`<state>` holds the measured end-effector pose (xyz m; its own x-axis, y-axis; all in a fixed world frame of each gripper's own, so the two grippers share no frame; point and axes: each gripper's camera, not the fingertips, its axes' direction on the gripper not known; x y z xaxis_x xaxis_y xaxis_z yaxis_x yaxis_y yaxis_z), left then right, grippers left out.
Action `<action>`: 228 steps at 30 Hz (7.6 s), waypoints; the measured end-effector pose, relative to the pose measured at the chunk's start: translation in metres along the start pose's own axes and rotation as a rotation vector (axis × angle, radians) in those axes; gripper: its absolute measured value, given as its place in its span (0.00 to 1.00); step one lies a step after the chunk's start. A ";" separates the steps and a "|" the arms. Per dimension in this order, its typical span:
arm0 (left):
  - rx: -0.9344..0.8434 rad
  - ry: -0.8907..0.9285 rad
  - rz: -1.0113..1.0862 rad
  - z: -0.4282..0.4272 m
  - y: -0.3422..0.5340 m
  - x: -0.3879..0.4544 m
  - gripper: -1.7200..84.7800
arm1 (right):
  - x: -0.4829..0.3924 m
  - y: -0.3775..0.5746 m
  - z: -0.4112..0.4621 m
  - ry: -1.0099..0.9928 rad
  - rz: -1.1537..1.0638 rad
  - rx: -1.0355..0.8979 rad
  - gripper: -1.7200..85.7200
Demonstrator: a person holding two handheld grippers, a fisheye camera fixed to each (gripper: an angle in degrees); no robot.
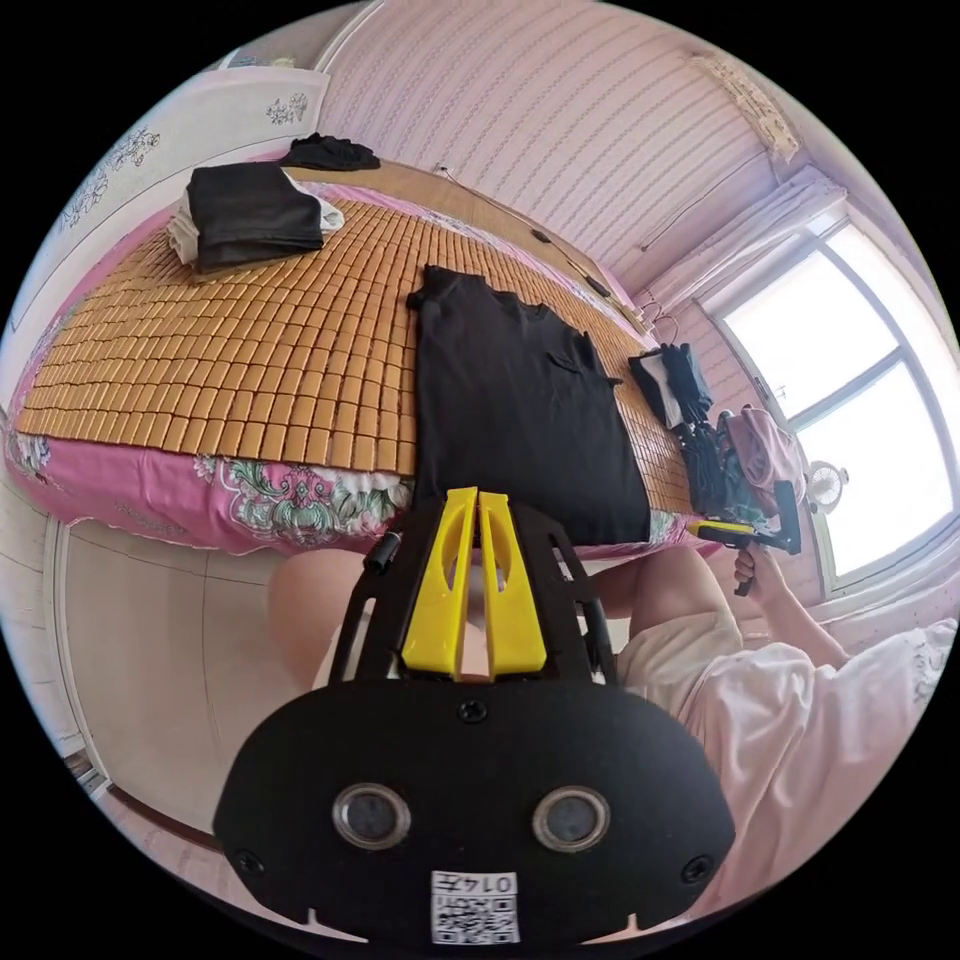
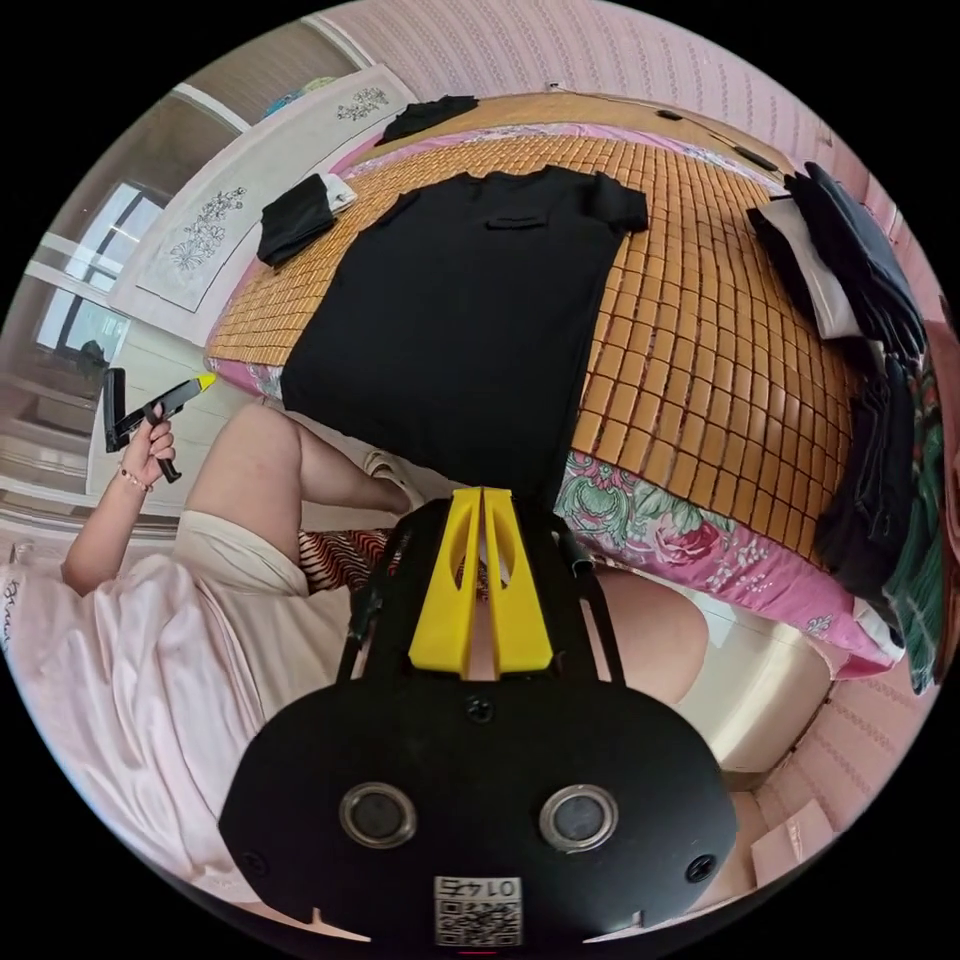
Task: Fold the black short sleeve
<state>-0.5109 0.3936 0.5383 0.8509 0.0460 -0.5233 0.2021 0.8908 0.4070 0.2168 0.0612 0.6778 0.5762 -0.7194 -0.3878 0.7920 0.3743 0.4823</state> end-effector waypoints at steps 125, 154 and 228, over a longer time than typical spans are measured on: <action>-0.343 0.094 0.660 0.405 -0.496 0.454 0.09 | 0.195 -0.225 -0.027 -0.005 0.537 0.217 0.03; 0.059 -0.212 -0.363 0.117 -0.328 0.063 0.03 | -0.110 -0.437 0.064 -0.117 -0.399 -0.016 0.05; -0.220 -0.109 0.064 0.188 -0.373 0.145 0.11 | -0.084 -0.531 0.104 0.077 -0.271 -0.118 0.03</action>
<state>-0.3717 -0.0172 0.4516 0.9082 0.0670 -0.4132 0.0461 0.9651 0.2578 -0.2730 -0.1381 0.5359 0.3504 -0.7576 -0.5507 0.9345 0.2434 0.2597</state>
